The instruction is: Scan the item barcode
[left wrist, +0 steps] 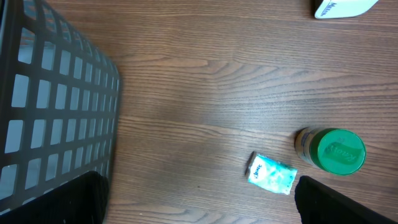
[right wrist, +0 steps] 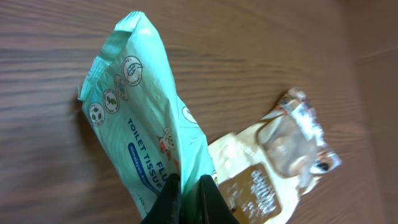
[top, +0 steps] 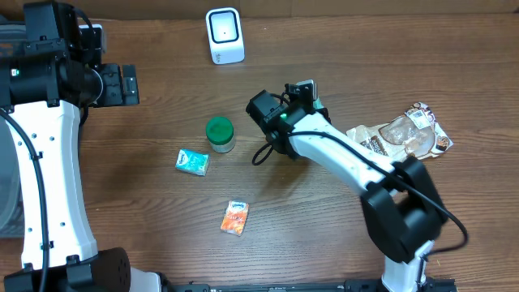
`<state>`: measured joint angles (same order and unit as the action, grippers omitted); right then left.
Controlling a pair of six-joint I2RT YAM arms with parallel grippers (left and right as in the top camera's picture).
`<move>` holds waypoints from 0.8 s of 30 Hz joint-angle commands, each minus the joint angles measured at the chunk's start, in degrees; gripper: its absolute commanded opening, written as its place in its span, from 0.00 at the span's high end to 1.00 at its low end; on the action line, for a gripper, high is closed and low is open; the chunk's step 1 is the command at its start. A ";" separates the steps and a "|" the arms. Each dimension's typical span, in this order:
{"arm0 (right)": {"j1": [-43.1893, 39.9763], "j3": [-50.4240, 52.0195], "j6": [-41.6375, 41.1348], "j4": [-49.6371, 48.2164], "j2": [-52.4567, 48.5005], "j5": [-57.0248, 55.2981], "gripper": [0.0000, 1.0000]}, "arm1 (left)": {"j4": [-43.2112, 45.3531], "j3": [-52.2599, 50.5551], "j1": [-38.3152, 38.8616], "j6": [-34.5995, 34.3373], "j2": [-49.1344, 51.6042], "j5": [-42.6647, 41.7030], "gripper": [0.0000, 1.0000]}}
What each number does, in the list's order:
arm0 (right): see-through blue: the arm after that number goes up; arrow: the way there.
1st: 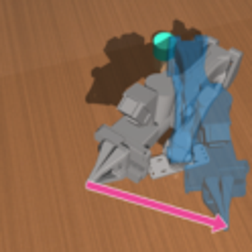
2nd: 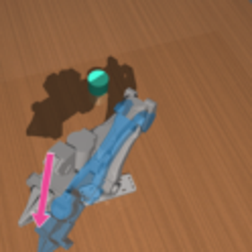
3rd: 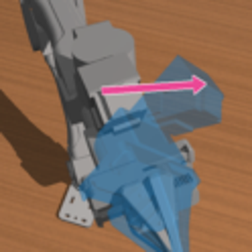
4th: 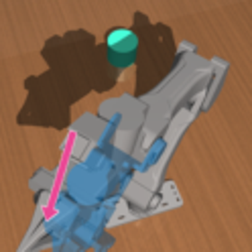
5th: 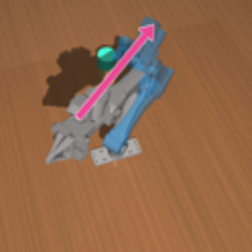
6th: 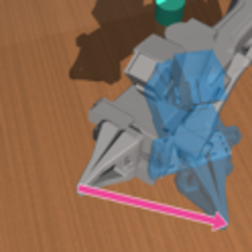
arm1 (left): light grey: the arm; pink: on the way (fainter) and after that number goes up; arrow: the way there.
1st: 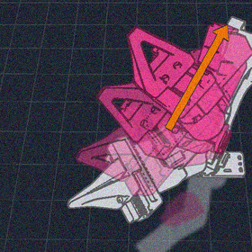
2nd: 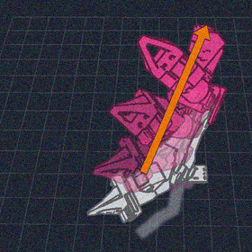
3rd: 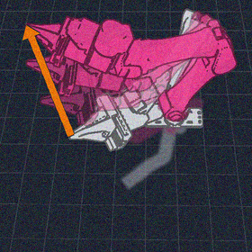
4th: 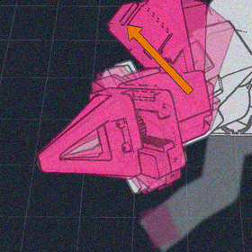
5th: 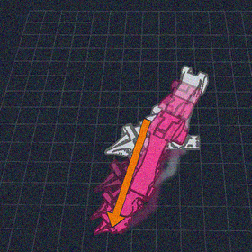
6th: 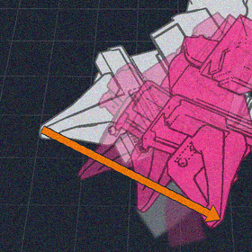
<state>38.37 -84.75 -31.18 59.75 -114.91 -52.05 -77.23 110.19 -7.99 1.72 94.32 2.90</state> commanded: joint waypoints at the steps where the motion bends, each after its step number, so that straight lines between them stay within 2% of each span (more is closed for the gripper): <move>1: 0.81 -0.37 -2.25 -0.92 -2.60 -9.88 0.96 | -0.09 0.07 -0.24 0.90 0.28 0.50 0.00; 9: 4.92 -0.35 -1.31 -2.29 -8.37 -7.85 0.96 | -0.09 0.07 -0.24 0.90 0.28 0.50 0.00; 15: 10.60 -0.35 7.39 -4.22 -8.48 1.62 0.83 | -0.09 0.07 -0.24 0.87 0.28 0.50 0.00; 16: 11.30 -0.35 8.41 -4.61 -8.48 3.21 0.79 | -0.09 0.07 -0.24 0.90 0.28 0.50 0.00; 17: 11.91 -0.35 9.20 -4.98 -8.48 4.61 0.64 | -0.09 0.07 -0.24 0.90 0.28 0.50 0.01; 18: 12.44 -0.37 9.18 -5.35 -8.48 5.57 0.54 | -0.09 0.07 -0.24 0.90 0.28 0.50 0.00; 20: 13.03 -0.42 9.18 -6.12 -8.48 7.21 0.43 | -0.09 0.07 -0.24 0.87 0.28 0.50 0.01; 24: 12.52 -0.92 8.87 -6.49 -8.13 12.15 0.40 | -0.09 0.07 -0.24 0.87 0.28 0.50 0.00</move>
<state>51.88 -84.75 -22.85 53.47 -123.28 -45.25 -77.23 110.19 -7.99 1.72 94.32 2.90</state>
